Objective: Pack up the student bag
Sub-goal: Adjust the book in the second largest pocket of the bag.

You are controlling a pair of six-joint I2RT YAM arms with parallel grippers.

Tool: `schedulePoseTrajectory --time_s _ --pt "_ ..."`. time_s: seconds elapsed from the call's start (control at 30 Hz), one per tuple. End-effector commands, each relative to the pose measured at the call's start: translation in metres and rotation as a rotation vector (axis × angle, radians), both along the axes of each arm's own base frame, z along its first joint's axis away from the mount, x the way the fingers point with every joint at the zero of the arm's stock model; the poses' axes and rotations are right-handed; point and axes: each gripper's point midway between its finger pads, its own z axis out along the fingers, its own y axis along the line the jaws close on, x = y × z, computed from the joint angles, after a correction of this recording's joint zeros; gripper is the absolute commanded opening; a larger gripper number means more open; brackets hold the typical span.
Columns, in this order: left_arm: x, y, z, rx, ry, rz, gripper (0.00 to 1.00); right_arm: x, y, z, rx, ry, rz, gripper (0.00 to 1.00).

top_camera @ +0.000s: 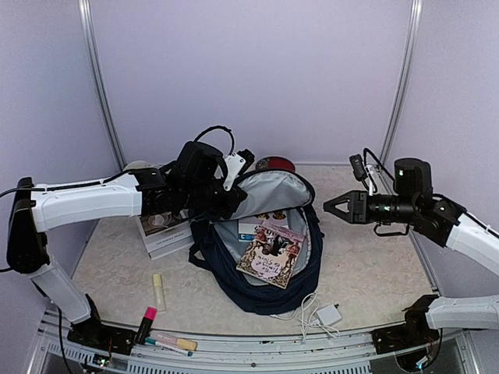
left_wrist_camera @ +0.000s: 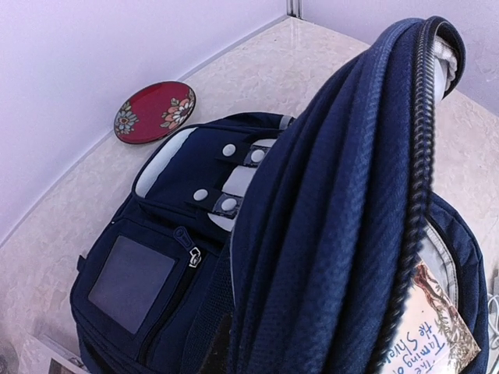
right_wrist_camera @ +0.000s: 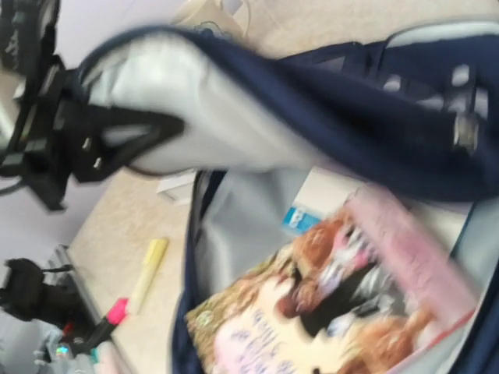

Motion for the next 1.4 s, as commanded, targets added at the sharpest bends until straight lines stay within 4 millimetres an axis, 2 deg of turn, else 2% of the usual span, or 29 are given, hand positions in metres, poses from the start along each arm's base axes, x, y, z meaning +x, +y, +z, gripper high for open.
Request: schedulePoseTrajectory --time_s 0.0,0.1,0.23,0.33,0.4,0.47,0.63,0.73,0.8,0.93,1.13,1.23,1.37 --pt "-0.006 -0.010 0.050 -0.182 -0.075 0.018 0.00 -0.023 0.002 -0.016 0.150 0.104 -0.059 0.31" --pt "-0.013 -0.011 0.053 -0.206 -0.087 0.003 0.00 -0.026 0.018 -0.033 0.168 0.140 -0.040 0.31" --pt "-0.018 -0.012 0.055 -0.204 -0.092 -0.010 0.00 -0.020 0.042 -0.080 0.030 0.247 -0.032 0.33" --pt "-0.021 -0.010 0.055 -0.198 -0.099 -0.013 0.00 -0.013 0.047 -0.117 -0.080 0.338 -0.054 0.33" --pt "-0.022 -0.009 0.057 -0.204 -0.109 -0.013 0.00 -0.008 0.047 -0.132 -0.142 0.368 -0.073 0.34" --pt "-0.024 -0.009 0.058 -0.208 -0.121 -0.025 0.00 -0.005 0.047 -0.142 -0.173 0.382 -0.085 0.37" --pt "-0.026 -0.012 0.053 -0.195 -0.137 -0.053 0.00 0.000 0.054 -0.162 -0.186 0.422 -0.089 0.52" --pt "-0.027 -0.014 0.051 -0.193 -0.139 -0.067 0.00 -0.004 0.060 -0.170 -0.171 0.477 -0.068 0.61" --pt "-0.028 -0.016 0.051 -0.197 -0.141 -0.080 0.00 -0.007 0.058 -0.175 -0.158 0.506 -0.079 0.64" --pt "-0.032 -0.019 0.049 -0.204 -0.141 -0.112 0.00 -0.006 0.063 -0.175 -0.110 0.502 -0.076 0.63" --pt "-0.041 -0.027 0.054 -0.240 -0.155 -0.182 0.00 0.007 0.107 -0.141 0.108 0.466 0.064 0.60" --pt "-0.043 -0.029 0.057 -0.246 -0.162 -0.202 0.00 0.016 0.120 -0.133 0.139 0.451 0.090 0.54" --pt "-0.044 -0.030 0.057 -0.244 -0.165 -0.213 0.00 0.042 0.126 -0.118 0.138 0.366 0.030 0.45"
